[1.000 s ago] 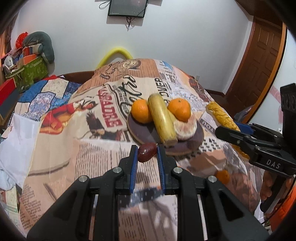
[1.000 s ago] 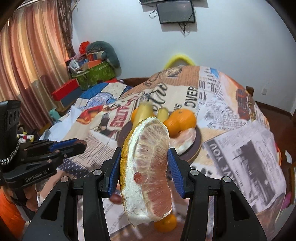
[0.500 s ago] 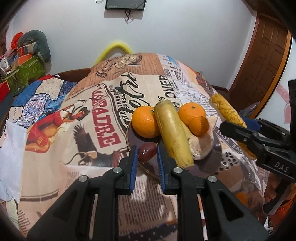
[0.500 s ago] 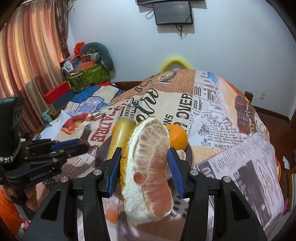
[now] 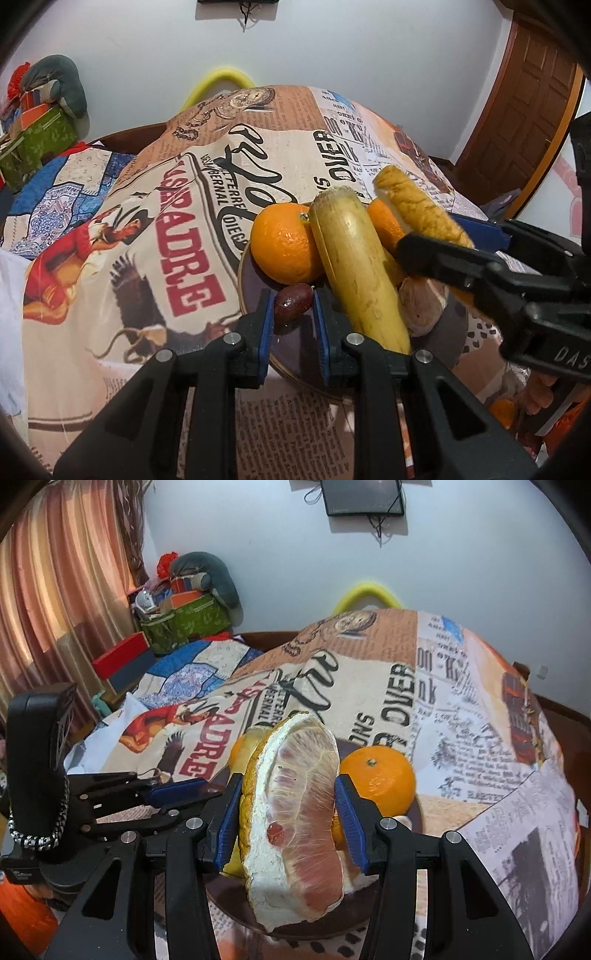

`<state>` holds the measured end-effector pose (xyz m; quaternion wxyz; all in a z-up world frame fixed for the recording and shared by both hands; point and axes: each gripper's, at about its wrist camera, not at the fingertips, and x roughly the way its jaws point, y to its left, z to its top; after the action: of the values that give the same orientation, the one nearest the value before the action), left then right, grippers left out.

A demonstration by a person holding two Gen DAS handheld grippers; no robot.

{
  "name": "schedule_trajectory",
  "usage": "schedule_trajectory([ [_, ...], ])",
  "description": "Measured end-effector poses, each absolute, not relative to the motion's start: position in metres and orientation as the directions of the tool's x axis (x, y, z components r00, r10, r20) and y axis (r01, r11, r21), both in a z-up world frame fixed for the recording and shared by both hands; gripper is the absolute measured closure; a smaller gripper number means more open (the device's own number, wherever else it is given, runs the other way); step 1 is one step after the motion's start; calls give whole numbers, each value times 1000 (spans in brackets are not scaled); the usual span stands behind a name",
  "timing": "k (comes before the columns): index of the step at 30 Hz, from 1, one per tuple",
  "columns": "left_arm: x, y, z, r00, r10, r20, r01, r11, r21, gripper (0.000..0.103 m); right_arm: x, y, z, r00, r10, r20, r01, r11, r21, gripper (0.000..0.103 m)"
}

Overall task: Organize fruits
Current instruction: 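Carry the pomelo half onto the plate with the right tool and release, then move the open right tool to the mandarin on the cloth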

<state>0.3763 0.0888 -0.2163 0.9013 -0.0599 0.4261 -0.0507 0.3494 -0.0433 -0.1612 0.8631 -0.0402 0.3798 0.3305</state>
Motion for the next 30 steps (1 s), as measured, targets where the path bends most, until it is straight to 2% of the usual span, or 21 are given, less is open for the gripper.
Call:
schedule_trajectory([
  [8, 378, 89, -218, 620, -139, -772, 33, 988, -152, 81, 346, -42, -154, 497, 556, -666, -621, 764, 174, 54],
  [10, 378, 90, -218, 615, -143, -775, 30, 987, -158, 74, 345, -42, -153, 498, 554, -668, -622, 764, 170, 54],
  [13, 376, 89, -216, 621, -134, -772, 22, 988, -153, 69, 344, -44, -152, 496, 552, -670, -622, 765, 169, 54],
  [30, 319, 79, -162, 677, -107, -728, 27, 992, -120, 69, 309, -83, -134, 534, 521, -666, -571, 803, 170, 54],
])
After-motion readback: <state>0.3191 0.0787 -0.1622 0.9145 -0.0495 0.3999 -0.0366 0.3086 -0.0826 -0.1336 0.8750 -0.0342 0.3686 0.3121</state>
